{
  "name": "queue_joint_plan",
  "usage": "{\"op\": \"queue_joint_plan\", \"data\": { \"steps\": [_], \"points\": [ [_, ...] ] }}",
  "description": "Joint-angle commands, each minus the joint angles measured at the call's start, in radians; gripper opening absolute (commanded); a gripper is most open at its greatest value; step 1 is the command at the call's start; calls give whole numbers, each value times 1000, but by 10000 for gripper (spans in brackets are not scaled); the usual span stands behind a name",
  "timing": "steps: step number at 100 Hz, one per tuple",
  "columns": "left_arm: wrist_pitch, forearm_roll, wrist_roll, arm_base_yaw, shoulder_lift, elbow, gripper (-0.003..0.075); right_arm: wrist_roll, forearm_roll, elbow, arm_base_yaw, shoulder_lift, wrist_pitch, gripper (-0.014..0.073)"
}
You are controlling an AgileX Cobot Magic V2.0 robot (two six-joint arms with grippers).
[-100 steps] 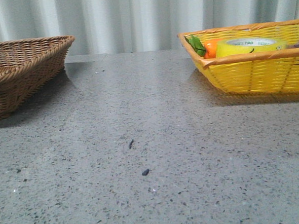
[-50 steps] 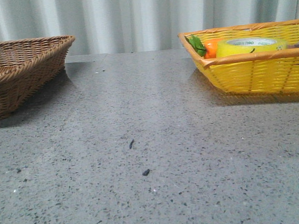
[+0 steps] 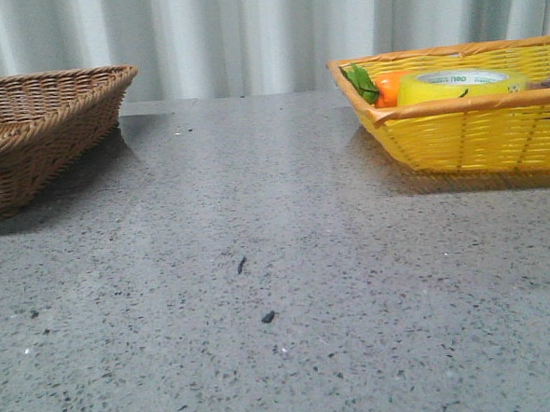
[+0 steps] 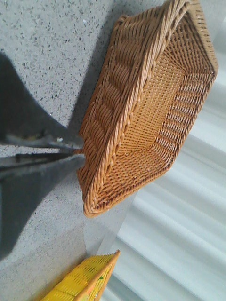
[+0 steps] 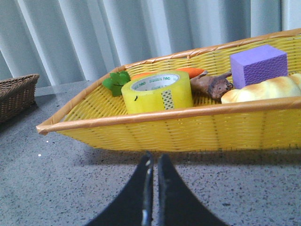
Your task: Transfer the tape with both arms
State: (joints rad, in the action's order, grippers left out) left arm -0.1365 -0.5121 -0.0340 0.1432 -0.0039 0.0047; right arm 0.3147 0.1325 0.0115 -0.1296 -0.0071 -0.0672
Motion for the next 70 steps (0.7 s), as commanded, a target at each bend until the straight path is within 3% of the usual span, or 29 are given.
{"op": "queue_joint_plan", "data": {
  "steps": [1, 44, 49, 56, 63, 70],
  "points": [
    [64, -10, -6, -3, -26, 8, -20, -3, 2, 22, 9, 35, 67, -64],
    [66, -10, -6, -3, -26, 8, -20, -3, 0, 22, 9, 70, 84, -64],
    [74, -66, -6, -3, -26, 8, -20, -3, -8, 22, 9, 70, 109, -64],
    [82, -216, -3, -3, -26, 2, -20, 4, -122, 22, 9, 70, 185, -64],
    [70, -220, 1, -3, -26, -25, -20, 16, -292, -3, 9, 70, 228, -61],
    [51, -181, 3, -3, -24, -78, -20, 16, -305, -65, 9, 72, 183, -61]
  ]
}}
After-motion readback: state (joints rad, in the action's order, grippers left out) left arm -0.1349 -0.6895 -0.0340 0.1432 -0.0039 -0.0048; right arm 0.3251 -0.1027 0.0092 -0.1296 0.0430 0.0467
